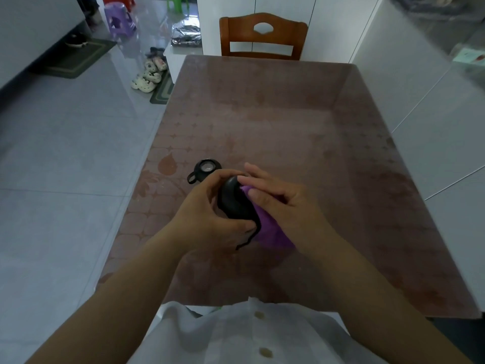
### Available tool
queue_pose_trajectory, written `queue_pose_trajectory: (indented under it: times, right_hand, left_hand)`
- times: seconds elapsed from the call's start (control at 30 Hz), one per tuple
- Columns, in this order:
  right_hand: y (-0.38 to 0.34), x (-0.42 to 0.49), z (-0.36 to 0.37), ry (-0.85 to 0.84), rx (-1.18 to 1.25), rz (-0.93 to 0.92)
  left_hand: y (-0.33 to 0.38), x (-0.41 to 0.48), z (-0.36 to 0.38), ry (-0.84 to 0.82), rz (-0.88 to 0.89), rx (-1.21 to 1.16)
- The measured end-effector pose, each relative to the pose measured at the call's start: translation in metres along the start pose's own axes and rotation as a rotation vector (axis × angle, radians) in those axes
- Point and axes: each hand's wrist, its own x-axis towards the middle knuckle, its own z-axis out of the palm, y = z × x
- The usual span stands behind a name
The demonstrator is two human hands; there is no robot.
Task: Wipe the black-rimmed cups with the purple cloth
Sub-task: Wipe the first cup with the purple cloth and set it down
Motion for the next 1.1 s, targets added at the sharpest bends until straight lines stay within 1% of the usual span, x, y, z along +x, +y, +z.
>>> queue_pose_trajectory:
  times: [0.07,0.13,0.2,0.33,0.4,0.43,0.5,0.57,0.67,0.73,0.77,0.83,0.9,0.97,1.1]
  right_hand:
    - [0.003,0.001,-0.001,0.009,0.250,0.105]
    - [0.007,0.001,-0.005,0.015,0.396,0.205]
    - [0.011,0.000,-0.006,0.039,0.362,0.211]
    - [0.016,-0.002,0.002,0.137,0.157,0.137]
    - [0.017,-0.002,0.002,0.156,0.166,0.103]
    - [0.018,-0.002,-0.001,0.166,0.229,0.098]
    - [0.020,-0.004,-0.010,0.194,0.388,0.091]
    - [0.023,-0.008,-0.020,0.217,0.447,0.069]
    - [0.025,-0.013,-0.022,0.256,0.326,0.036]
    - [0.026,-0.011,-0.016,0.297,0.196,0.026]
    - [0.025,-0.009,-0.010,0.289,0.168,0.017]
    - [0.024,-0.006,0.004,0.230,0.181,-0.032]
    - [0.026,-0.004,0.014,0.221,0.225,-0.056]
    - [0.031,-0.005,0.017,0.233,0.253,-0.029]
    - [0.039,-0.009,0.011,0.255,0.233,0.047]
  left_hand:
    - [0.001,-0.002,-0.002,-0.021,0.014,0.027]
    - [0.000,-0.004,-0.002,-0.074,0.019,0.064]
    - [-0.002,-0.005,-0.001,-0.097,0.016,0.061]
    - [-0.004,-0.005,0.002,-0.083,0.010,0.061]
    - [-0.003,-0.003,0.001,-0.081,0.001,0.045]
    - [-0.002,-0.002,0.001,-0.085,-0.011,0.021]
    - [-0.006,0.002,-0.002,-0.071,-0.060,-0.083]
    - [-0.010,0.004,-0.004,-0.026,-0.129,-0.223]
    - [-0.015,0.005,-0.004,0.009,-0.185,-0.391]
    - [-0.018,0.005,-0.001,-0.010,-0.195,-0.489]
    - [-0.018,0.004,0.003,-0.028,-0.207,-0.527]
    - [-0.021,0.003,0.012,-0.044,-0.258,-0.611]
    - [-0.024,0.000,0.018,-0.028,-0.323,-0.688]
    - [-0.025,-0.001,0.020,-0.005,-0.344,-0.641]
    - [-0.021,-0.002,0.018,0.065,-0.369,-0.425]
